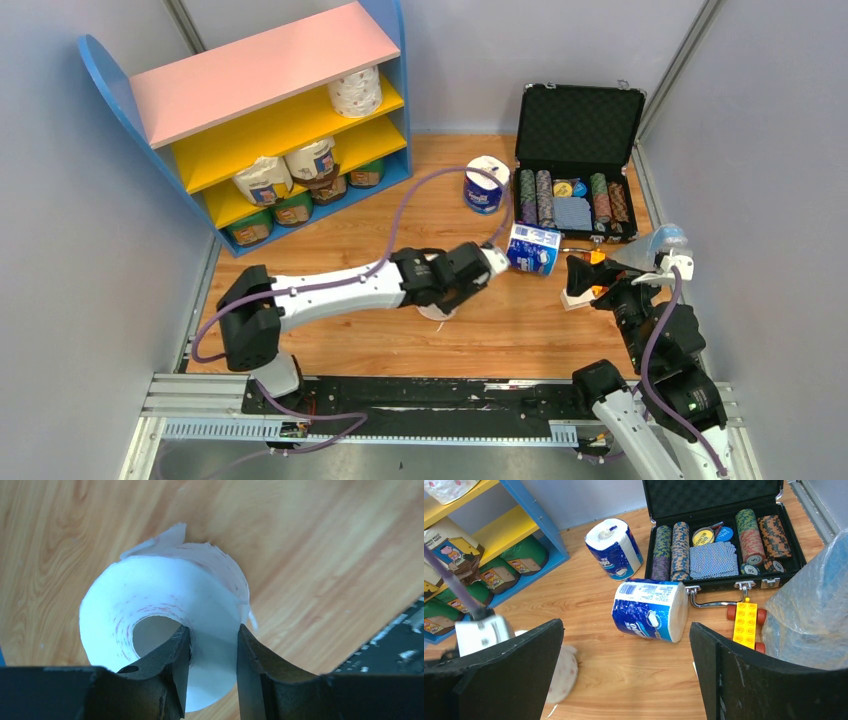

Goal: Place and organize the paper towels onto the shelf
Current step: Pick up the paper towel from the center of the board, then place the paper towel at the center of the board, then pick up the paper towel from the center of the board, then place the paper towel on the shelf.

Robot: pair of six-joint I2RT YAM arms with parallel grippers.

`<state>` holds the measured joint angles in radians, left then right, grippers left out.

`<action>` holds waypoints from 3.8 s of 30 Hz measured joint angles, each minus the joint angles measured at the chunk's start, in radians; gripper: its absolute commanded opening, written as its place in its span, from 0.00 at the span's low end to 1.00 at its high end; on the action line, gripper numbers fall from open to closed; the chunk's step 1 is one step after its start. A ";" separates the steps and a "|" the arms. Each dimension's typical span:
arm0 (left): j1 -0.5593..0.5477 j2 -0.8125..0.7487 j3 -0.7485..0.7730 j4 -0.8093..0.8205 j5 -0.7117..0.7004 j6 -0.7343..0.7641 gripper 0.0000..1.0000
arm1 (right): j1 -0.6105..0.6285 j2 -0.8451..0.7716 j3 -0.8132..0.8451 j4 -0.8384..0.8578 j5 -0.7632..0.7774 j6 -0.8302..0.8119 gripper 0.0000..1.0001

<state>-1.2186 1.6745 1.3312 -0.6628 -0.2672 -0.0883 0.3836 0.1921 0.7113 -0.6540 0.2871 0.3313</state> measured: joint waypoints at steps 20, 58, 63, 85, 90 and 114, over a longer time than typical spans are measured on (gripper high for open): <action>0.354 -0.175 -0.257 0.175 0.000 -0.039 0.59 | 0.000 0.000 0.000 0.000 0.000 0.000 1.00; 0.576 -0.233 0.234 -0.174 -0.029 0.113 0.26 | 0.000 -0.013 0.000 0.000 -0.001 0.000 1.00; 0.666 -0.221 0.402 -0.254 -0.031 0.170 0.26 | 0.000 -0.032 -0.001 0.000 -0.001 0.000 1.00; 0.895 0.049 0.882 -0.433 0.120 0.318 0.26 | 0.000 -0.042 -0.011 0.000 -0.008 -0.001 1.00; 0.911 0.059 0.897 -0.439 0.128 0.324 0.26 | 0.000 -0.041 -0.011 0.000 -0.008 -0.001 1.00; 1.014 0.103 0.986 -0.495 0.324 0.326 0.26 | 0.000 -0.015 -0.011 0.003 -0.008 -0.001 1.00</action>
<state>-0.2043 1.7779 2.3169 -1.1580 0.0566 0.2379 0.3836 0.1772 0.7002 -0.6506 0.2790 0.3305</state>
